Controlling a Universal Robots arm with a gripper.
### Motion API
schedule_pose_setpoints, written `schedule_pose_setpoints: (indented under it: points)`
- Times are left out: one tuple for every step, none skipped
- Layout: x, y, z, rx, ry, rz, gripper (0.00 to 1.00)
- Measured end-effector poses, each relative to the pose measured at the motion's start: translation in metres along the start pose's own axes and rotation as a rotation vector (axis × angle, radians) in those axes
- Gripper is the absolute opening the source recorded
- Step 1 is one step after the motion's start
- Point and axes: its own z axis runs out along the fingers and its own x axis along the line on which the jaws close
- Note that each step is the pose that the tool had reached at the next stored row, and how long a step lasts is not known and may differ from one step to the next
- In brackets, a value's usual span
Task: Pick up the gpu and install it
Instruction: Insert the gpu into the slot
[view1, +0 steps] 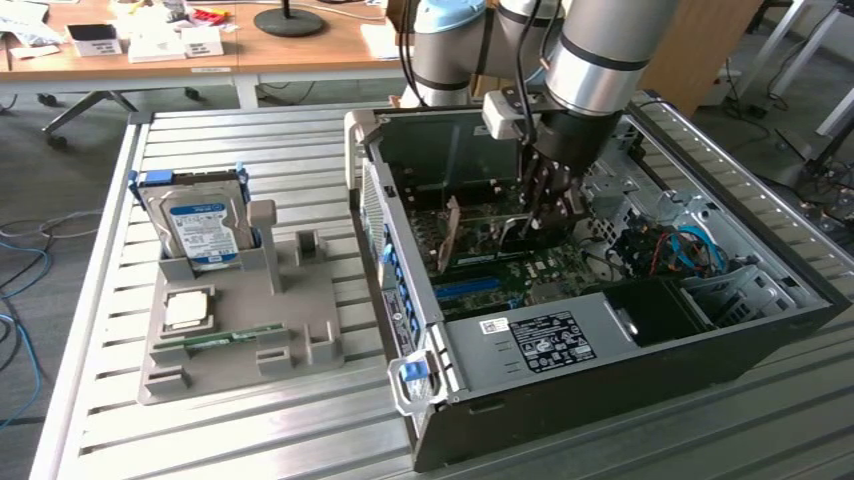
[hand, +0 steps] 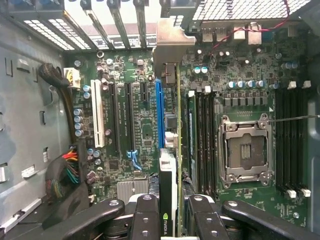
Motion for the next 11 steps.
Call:
schedule_pose_setpoints:
  points:
    - [0.0010,0.0006,0.0000,0.0000,0.0000,0.000,0.27]
    - [0.0019,0.0009,0.0001,0.0000,0.0000,0.000,0.27]
    - [0.0027,0.0014,0.0002,0.0000,0.0001,0.000,0.27]
    - [0.0032,0.0019,0.0008,0.0000,-0.0001,0.000,0.27]
    - [0.0037,0.0022,0.0017,0.0001,-0.0002,0.000,0.27]
    - [0.0039,0.0025,0.0027,0.0001,-0.0001,0.000,0.27]
    - [0.0040,0.0029,0.0036,0.0000,0.0000,0.000,0.27]
    - [0.0041,0.0030,0.0043,0.0000,-0.0002,0.000,0.27]
    - [0.0041,0.0029,0.0043,0.0000,0.0001,0.000,0.27]
    - [0.0041,0.0030,0.0043,-0.0001,0.0001,0.000,0.27]
    - [0.0041,0.0030,0.0043,-0.0001,0.0001,0.000,0.27]
